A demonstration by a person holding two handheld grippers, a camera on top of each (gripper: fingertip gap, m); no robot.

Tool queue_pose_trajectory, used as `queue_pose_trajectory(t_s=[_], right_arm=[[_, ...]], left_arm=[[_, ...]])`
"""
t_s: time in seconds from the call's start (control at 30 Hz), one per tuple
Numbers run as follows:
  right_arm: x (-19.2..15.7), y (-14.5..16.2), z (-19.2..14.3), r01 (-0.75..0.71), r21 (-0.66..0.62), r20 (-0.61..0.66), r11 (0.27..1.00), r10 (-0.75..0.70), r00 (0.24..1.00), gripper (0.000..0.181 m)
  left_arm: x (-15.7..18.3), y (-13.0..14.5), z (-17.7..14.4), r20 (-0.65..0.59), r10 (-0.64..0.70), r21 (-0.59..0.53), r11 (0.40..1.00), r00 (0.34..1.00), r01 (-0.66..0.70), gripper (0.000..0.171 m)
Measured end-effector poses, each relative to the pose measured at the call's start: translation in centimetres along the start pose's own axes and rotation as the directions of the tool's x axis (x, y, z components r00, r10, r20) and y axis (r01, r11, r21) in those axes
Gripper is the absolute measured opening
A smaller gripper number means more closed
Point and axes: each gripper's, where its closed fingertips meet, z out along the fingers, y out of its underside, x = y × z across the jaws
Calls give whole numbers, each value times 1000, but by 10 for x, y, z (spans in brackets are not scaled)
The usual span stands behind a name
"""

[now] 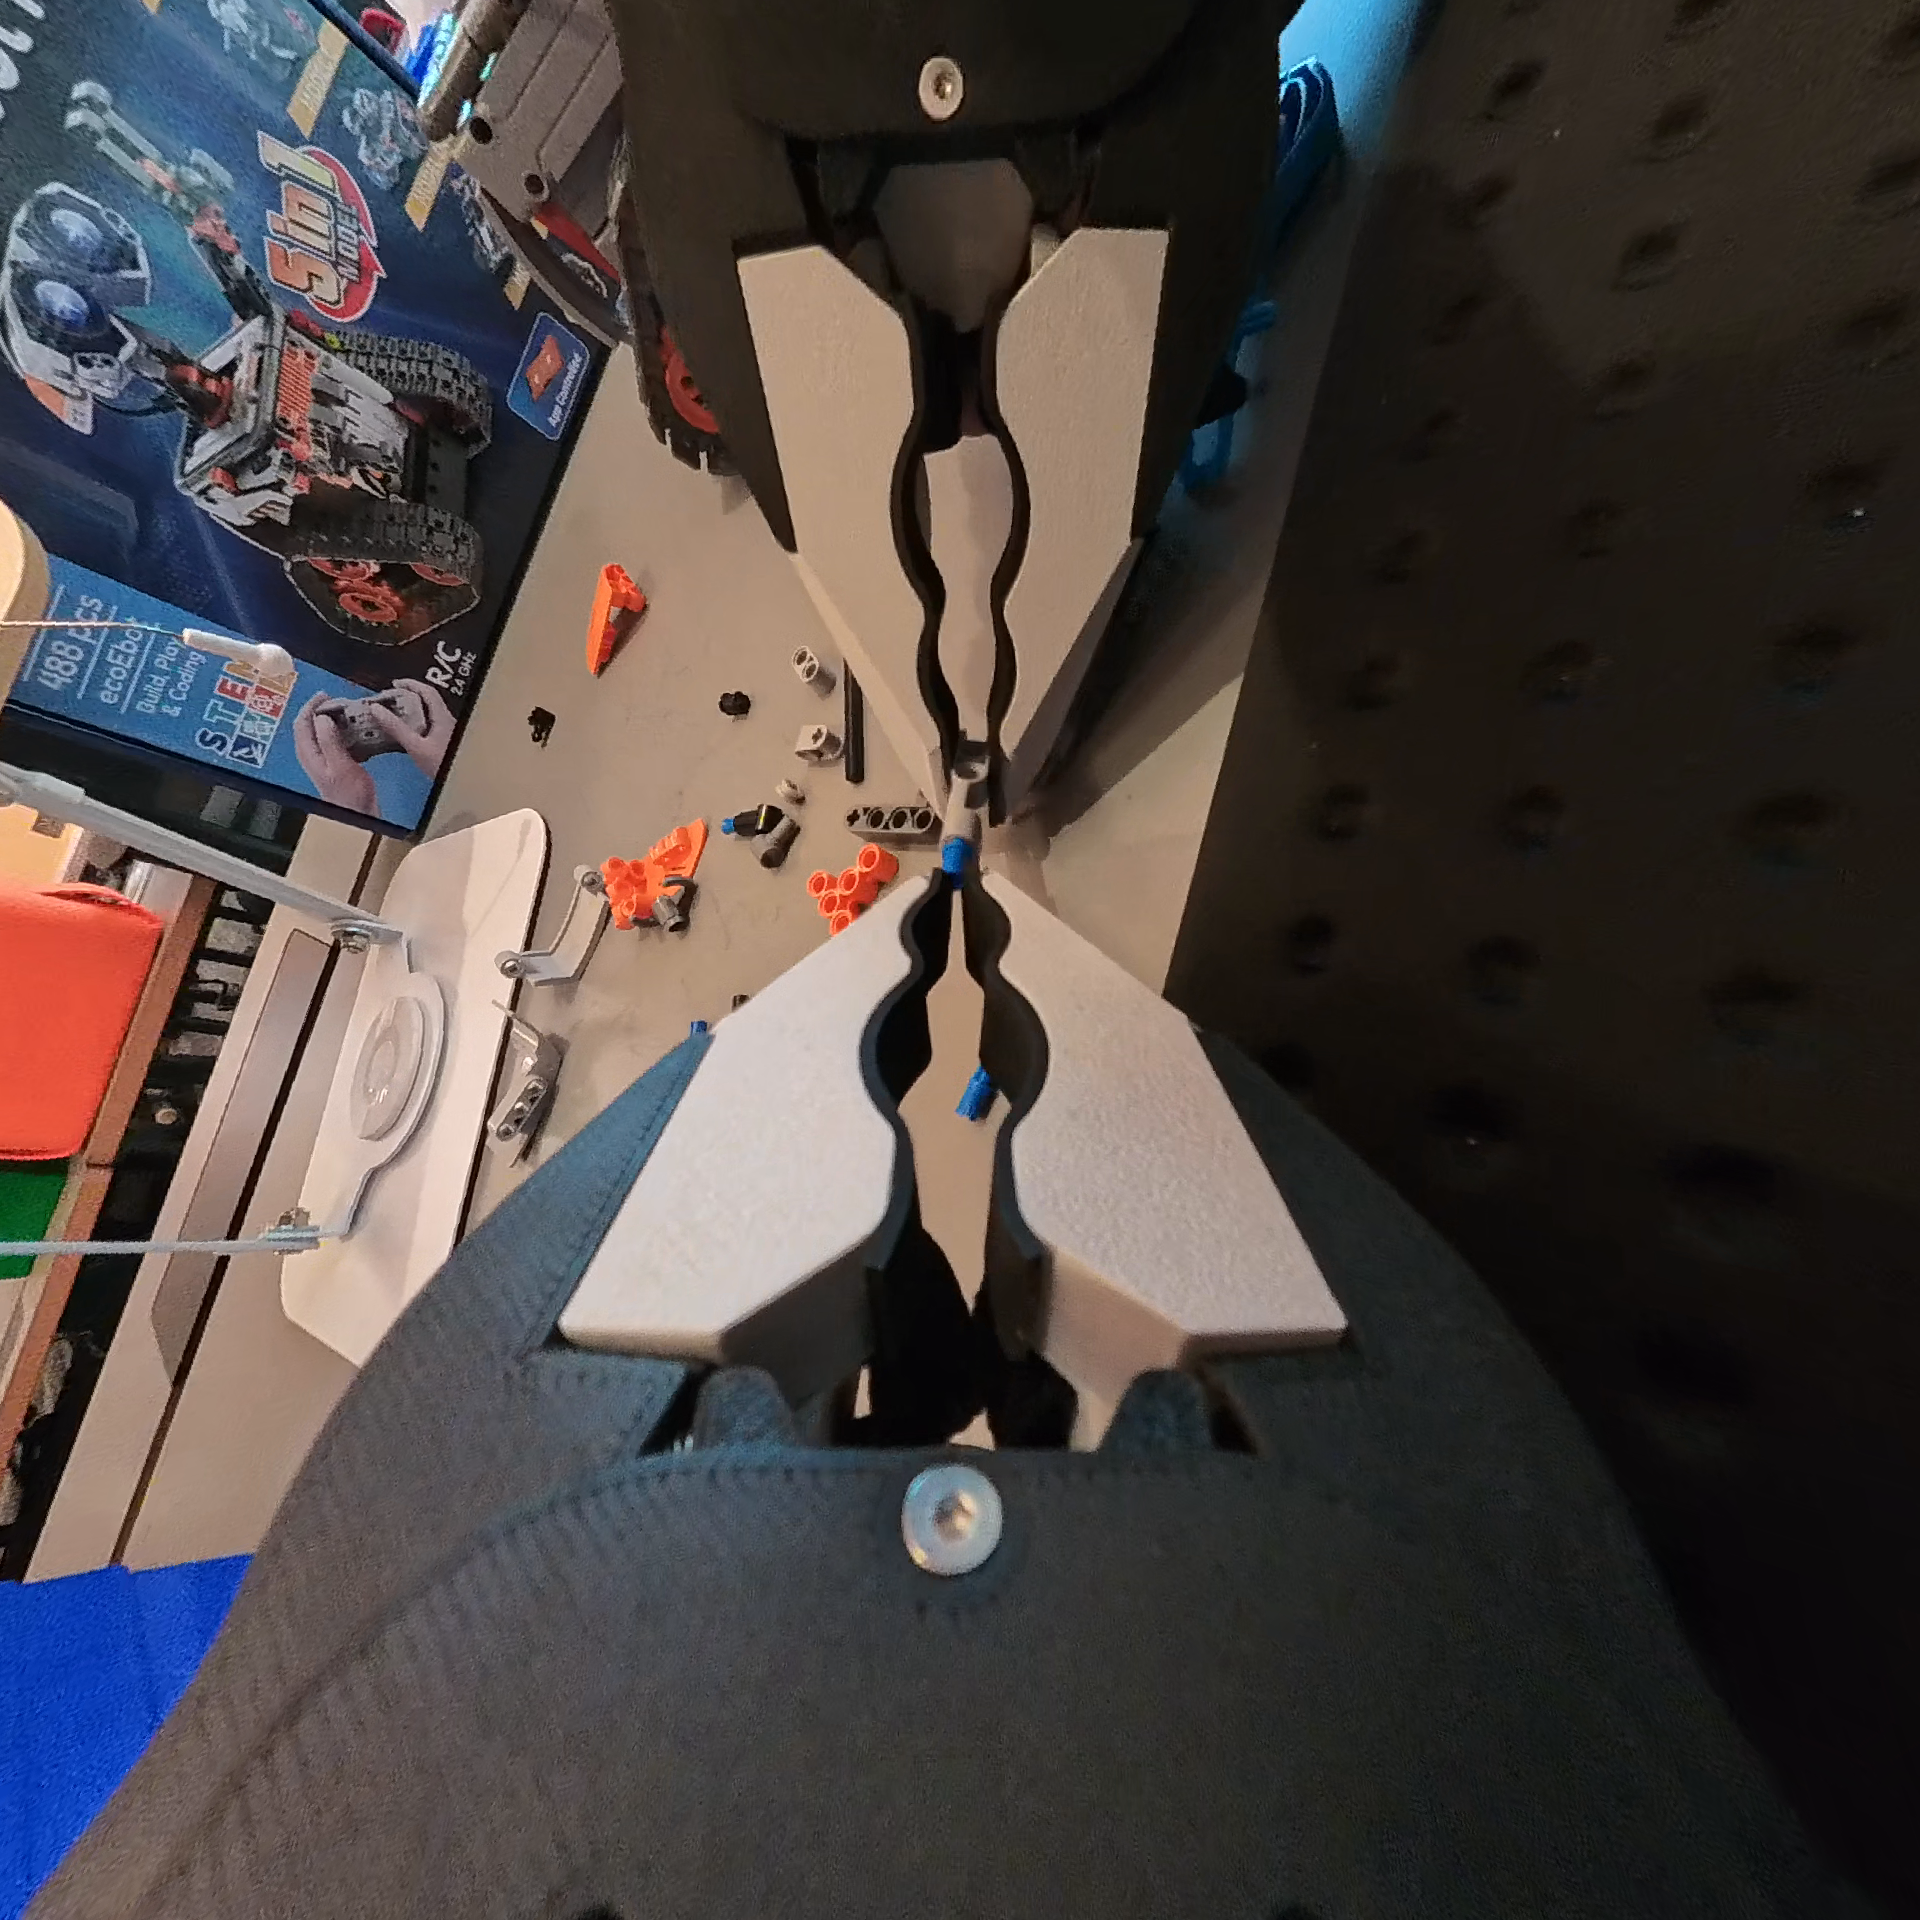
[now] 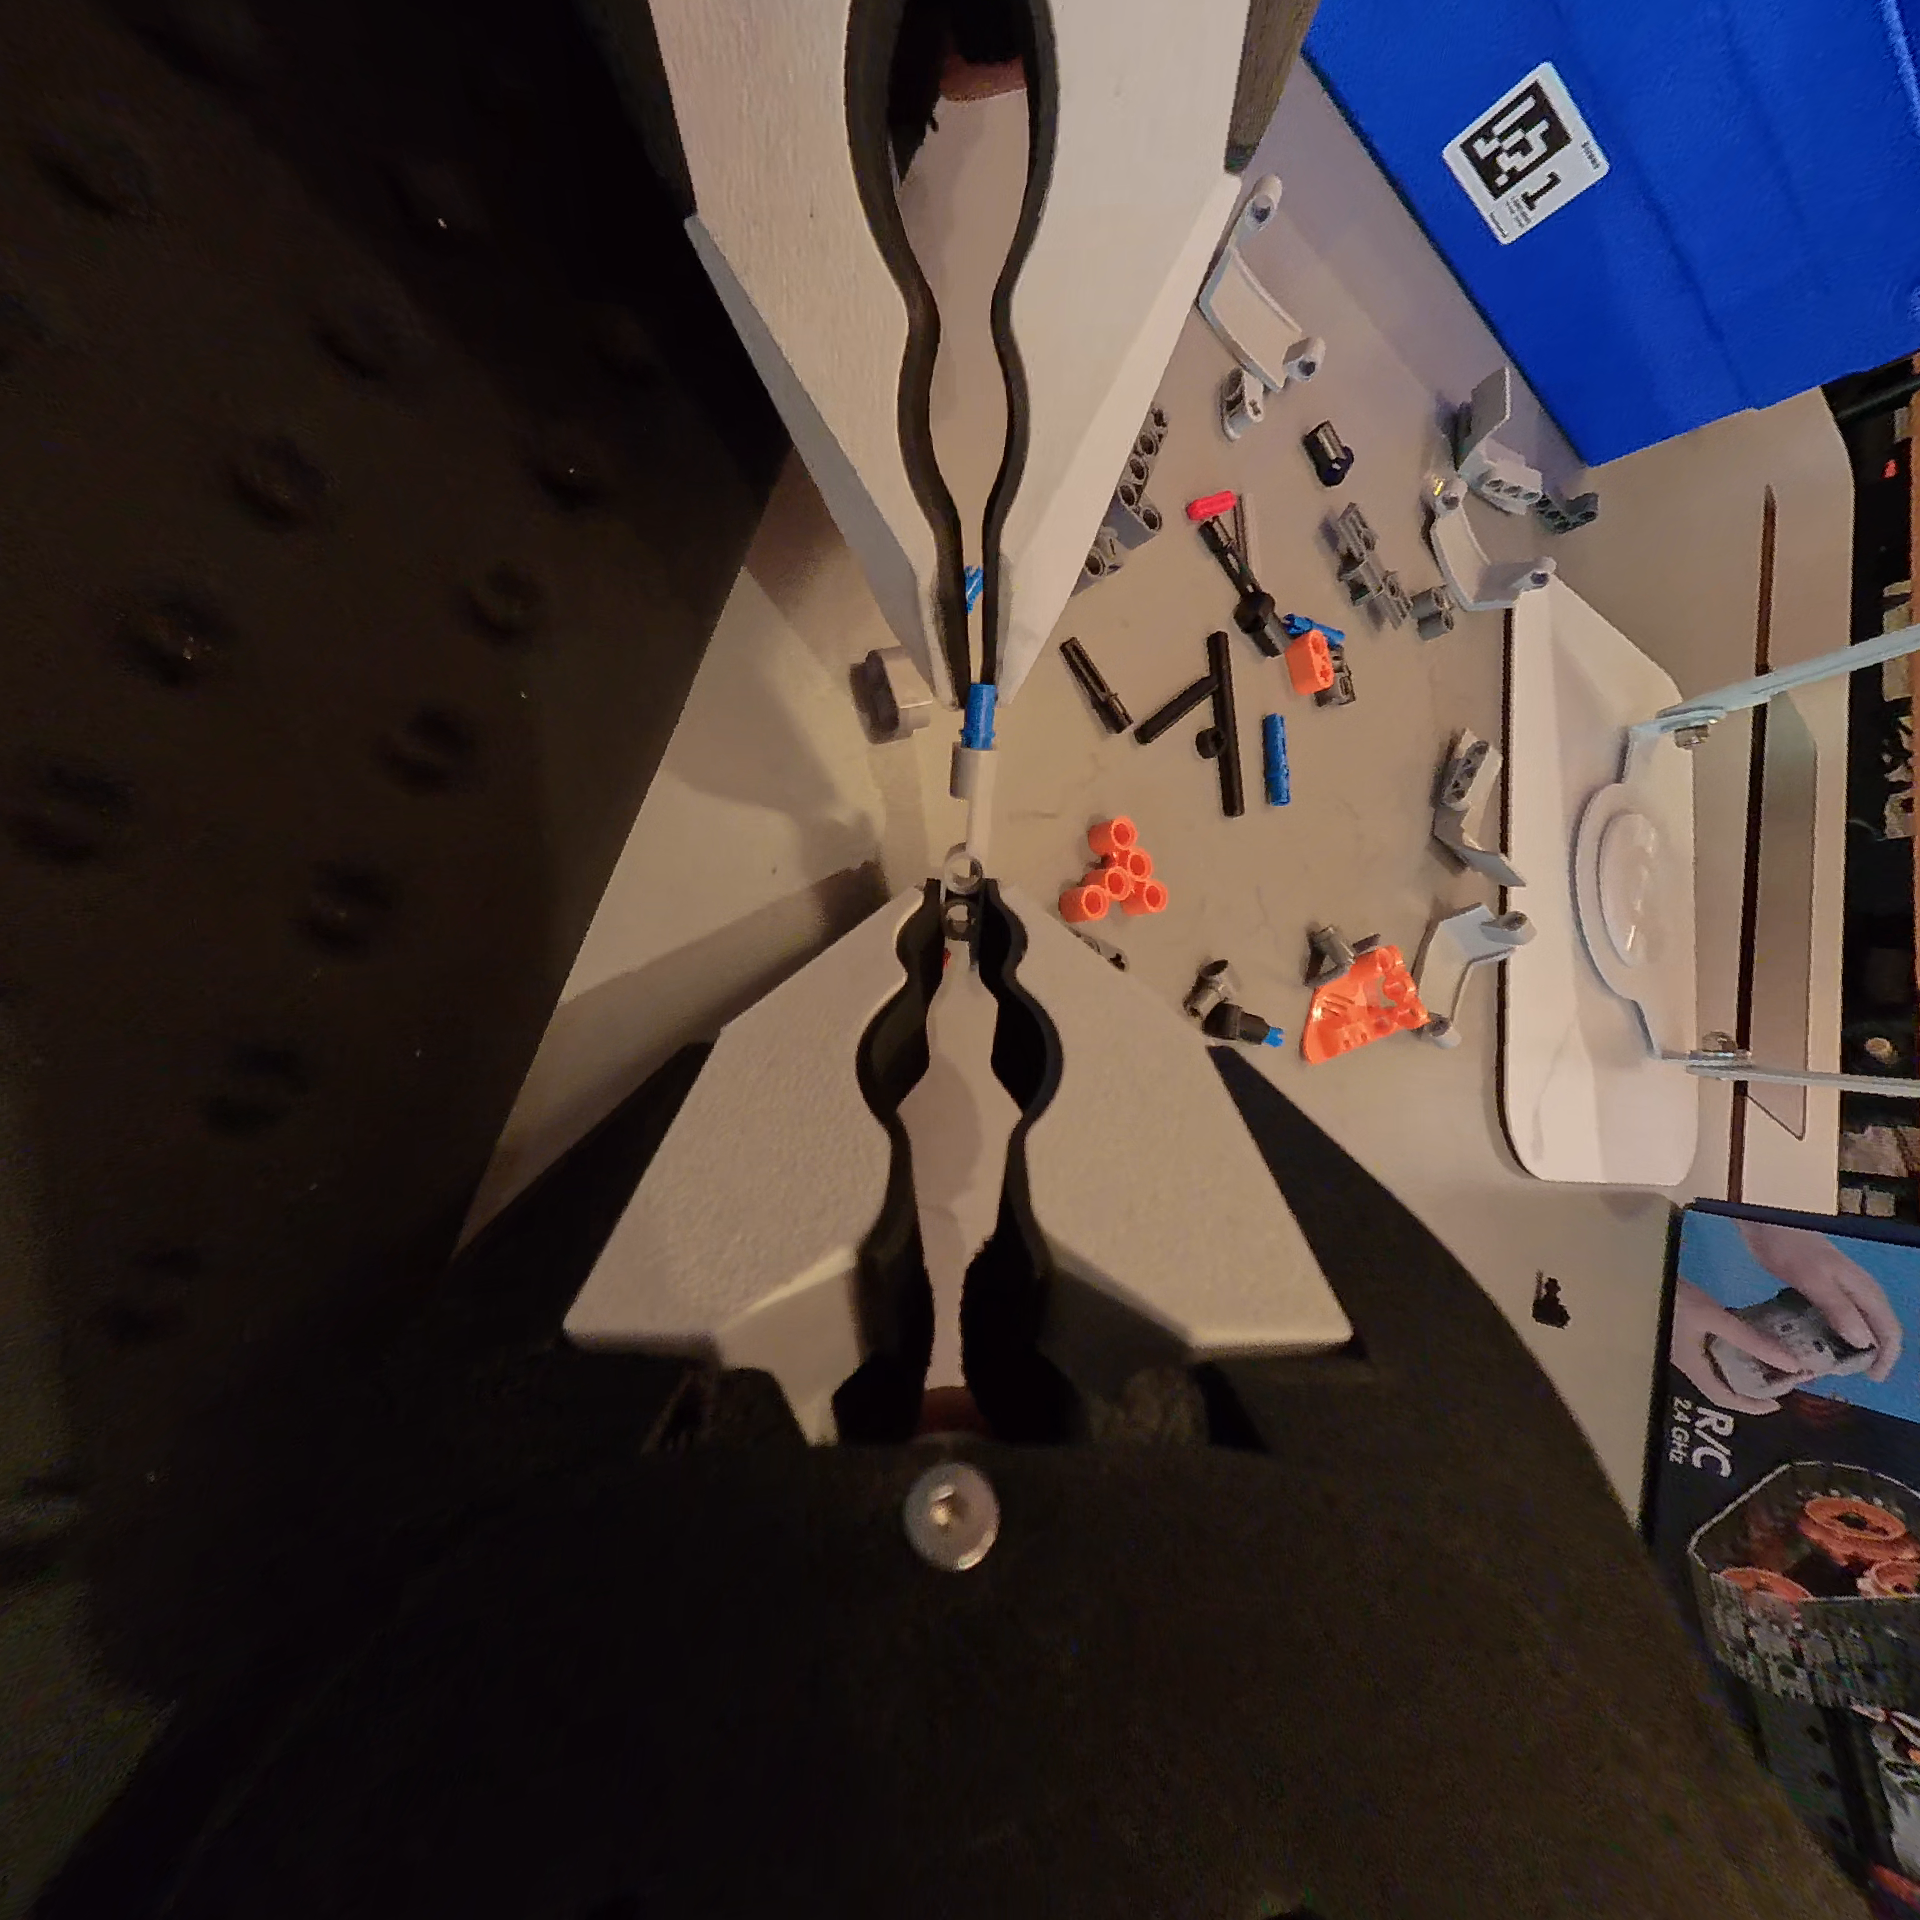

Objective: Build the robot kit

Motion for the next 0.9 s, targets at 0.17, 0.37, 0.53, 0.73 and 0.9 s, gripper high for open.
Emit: queue_pose_trajectory(t_s=[0.17, 0.37, 0.53, 0.73, 0.9], right_arm=[[0, 0, 1, 0, -8, 0, 1000, 0, 1000, 2], [-1, -1, 2, 13, -22, 0, 1000, -13, 1000, 2], [-2, -2, 2, 15, -27, 6, 1000, -15, 1000, 2], [-1, -2, 3, 14, -40, 4, 999, -14, 1000, 2], [0, -1, 3, 4, -60, 4, 998, -4, 1000, 1]], left_arm=[[0, 2, 1, 5, 9, -15, 1000, 1000, -9, 0], [2, 4, 4, 4, 27, -42, 999, 1000, -27, 0], [4, 5, 5, 2, 39, -51, 998, 999, -39, 0], [3, 6, 7, 5, 37, -61, 997, 999, -37, 0], [2, 6, 8, 15, 41, -69, 997, 999, -40, 0]])
